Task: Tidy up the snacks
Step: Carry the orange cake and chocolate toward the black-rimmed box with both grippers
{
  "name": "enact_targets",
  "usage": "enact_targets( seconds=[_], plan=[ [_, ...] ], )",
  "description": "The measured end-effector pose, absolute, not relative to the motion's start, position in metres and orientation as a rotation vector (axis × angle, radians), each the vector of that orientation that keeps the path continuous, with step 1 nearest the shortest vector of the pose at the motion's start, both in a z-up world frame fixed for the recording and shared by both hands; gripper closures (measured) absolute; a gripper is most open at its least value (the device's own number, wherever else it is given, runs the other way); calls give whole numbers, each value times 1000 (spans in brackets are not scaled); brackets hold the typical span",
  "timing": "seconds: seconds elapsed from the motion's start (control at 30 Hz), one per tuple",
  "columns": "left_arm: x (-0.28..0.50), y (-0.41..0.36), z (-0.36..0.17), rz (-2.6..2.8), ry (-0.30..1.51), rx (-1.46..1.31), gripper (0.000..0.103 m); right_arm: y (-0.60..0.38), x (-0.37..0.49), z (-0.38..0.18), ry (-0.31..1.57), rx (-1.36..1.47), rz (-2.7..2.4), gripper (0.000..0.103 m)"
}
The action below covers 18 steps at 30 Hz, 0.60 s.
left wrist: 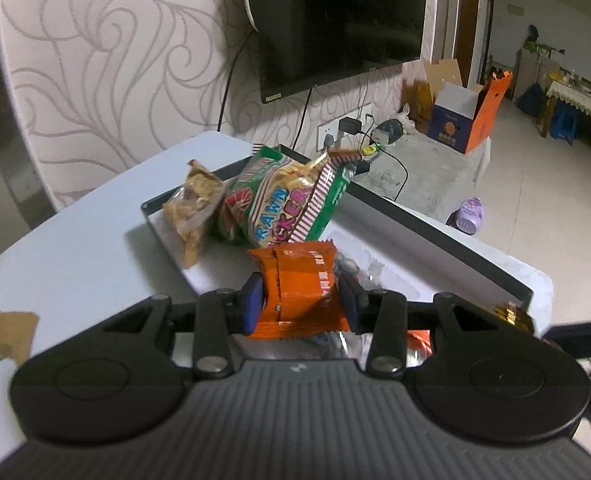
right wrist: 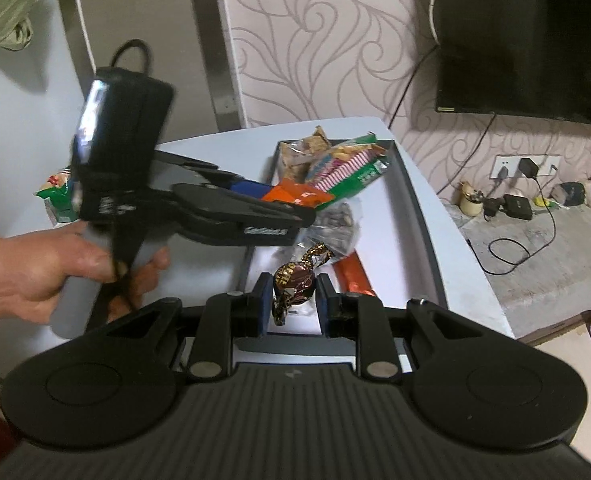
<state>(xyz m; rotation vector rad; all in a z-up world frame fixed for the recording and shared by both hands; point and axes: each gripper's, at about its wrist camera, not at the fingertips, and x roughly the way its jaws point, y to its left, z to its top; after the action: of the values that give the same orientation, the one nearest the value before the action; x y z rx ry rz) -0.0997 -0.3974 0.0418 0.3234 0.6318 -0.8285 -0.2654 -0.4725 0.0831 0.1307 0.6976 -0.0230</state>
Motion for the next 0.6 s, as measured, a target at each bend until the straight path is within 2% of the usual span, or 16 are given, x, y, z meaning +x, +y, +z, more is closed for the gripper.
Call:
enact_targets(
  seconds=[0.6],
  plan=[
    [-88,-419,41,-838,634,344,59,-478,-267,78,725,142,-50,77]
  ],
)
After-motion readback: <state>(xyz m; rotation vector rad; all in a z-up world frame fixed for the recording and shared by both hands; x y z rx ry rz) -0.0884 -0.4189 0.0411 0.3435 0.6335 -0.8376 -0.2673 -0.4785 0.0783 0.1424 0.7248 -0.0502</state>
